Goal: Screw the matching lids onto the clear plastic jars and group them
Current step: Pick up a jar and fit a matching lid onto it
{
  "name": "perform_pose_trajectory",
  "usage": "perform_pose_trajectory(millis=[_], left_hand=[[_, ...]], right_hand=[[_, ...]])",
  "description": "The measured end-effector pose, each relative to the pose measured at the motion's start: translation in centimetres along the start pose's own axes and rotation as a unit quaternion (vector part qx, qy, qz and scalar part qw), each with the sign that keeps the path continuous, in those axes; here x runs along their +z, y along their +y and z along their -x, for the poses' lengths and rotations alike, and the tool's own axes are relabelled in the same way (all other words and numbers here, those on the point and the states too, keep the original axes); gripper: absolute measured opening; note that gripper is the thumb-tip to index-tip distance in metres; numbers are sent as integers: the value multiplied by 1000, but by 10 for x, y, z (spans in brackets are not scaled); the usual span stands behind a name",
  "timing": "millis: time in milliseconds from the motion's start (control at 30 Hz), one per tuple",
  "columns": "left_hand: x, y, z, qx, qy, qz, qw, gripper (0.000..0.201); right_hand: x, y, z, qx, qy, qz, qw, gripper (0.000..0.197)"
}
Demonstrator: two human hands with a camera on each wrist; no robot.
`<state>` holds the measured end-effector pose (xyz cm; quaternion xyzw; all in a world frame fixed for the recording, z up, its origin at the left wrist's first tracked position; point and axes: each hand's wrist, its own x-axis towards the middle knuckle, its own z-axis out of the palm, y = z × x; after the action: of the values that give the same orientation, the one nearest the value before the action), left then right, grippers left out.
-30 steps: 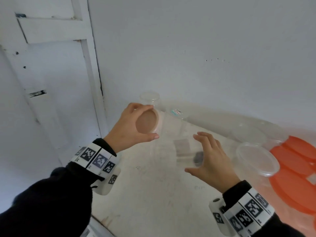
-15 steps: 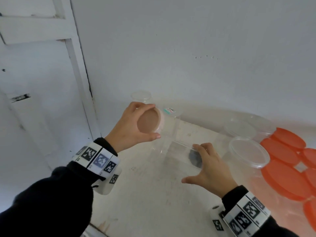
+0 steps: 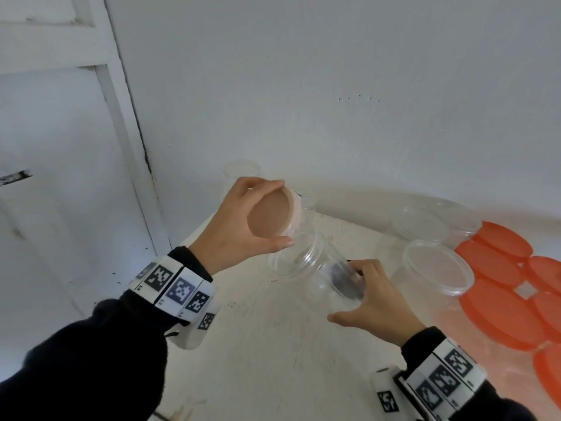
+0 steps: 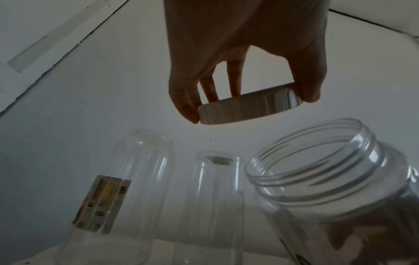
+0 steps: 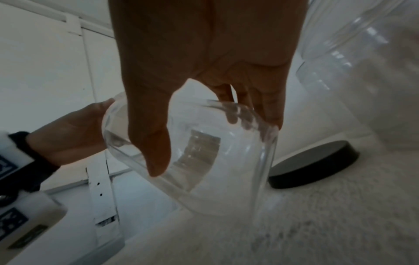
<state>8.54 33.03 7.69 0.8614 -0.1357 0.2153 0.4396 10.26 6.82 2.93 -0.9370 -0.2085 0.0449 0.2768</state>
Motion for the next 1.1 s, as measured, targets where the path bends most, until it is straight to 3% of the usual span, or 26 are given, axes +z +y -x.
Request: perform_pose_trajectory(millis=[233,400,833,1100], left_hand=[[17,22,-7,36,-51,38,997,81],[34,39,-13,74,-98,58,991,81],[74,59,-22,117,-203,-17,972,86],[78,56,-23,111,-230,-41,966,91]], right_hand=[[4,22,7,70,-38,-173,982,83],[3,29,15,68,-66,-253,963,95],[2,24,28,75,6,-273,959,99],[3,20,28,60,6,-275,959,86]])
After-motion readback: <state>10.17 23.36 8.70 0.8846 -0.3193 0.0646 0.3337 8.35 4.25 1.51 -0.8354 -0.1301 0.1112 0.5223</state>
